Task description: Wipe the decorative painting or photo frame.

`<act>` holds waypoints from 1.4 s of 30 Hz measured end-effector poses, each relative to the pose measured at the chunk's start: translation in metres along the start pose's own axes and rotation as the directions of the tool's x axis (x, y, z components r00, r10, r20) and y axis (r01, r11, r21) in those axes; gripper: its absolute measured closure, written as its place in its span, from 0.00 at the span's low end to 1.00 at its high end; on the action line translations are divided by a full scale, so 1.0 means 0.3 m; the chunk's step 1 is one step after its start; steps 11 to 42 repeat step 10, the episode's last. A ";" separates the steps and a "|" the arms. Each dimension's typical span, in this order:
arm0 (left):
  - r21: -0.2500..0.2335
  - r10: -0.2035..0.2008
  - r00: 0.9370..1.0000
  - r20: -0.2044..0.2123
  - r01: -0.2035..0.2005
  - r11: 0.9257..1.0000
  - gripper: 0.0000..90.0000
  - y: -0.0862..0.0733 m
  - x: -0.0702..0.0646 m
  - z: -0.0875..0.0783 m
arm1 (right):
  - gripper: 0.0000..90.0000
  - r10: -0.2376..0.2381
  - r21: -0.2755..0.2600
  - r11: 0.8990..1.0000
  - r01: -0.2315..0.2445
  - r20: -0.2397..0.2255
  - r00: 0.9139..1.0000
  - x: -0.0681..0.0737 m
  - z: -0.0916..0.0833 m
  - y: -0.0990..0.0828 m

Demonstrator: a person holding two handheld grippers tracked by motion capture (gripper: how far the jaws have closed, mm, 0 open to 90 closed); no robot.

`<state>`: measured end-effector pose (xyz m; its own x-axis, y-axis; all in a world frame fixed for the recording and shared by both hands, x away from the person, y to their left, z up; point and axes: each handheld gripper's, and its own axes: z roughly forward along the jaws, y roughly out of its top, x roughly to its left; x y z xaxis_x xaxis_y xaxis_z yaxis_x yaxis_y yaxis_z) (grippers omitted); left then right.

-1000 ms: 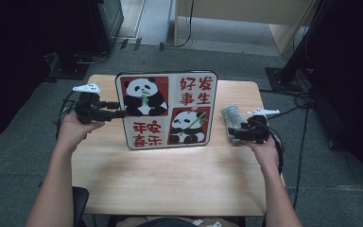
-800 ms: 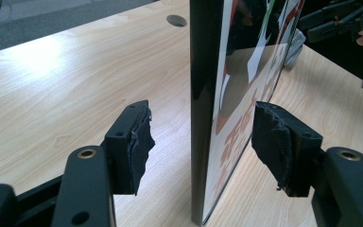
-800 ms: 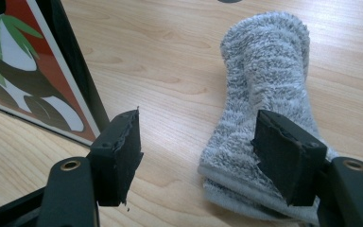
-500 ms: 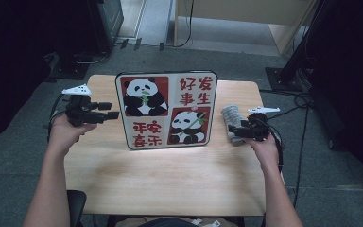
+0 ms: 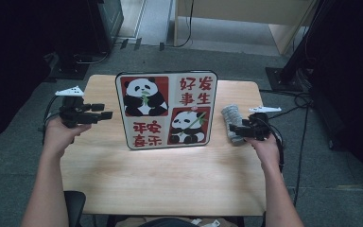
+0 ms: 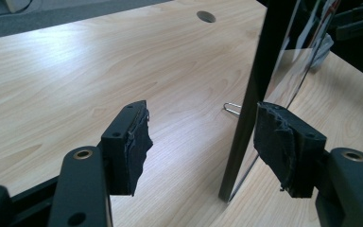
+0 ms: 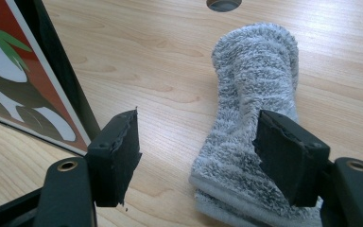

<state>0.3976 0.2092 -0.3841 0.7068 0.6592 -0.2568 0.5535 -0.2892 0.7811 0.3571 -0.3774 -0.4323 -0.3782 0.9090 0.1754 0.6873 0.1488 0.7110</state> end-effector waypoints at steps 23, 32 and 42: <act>0.007 -0.010 1.000 -0.009 0.010 1.000 0.39 -0.009 0.013 0.000 | 0.35 -0.008 0.001 1.000 0.008 0.001 1.000 0.001 0.002 0.000; 0.007 -0.010 1.000 -0.009 0.010 1.000 0.39 -0.009 0.013 0.000 | 0.35 -0.008 0.001 1.000 0.008 0.001 1.000 0.001 0.002 0.000; 0.007 -0.010 1.000 -0.009 0.010 1.000 0.39 -0.009 0.013 0.000 | 0.35 -0.008 0.001 1.000 0.008 0.001 1.000 0.001 0.002 0.000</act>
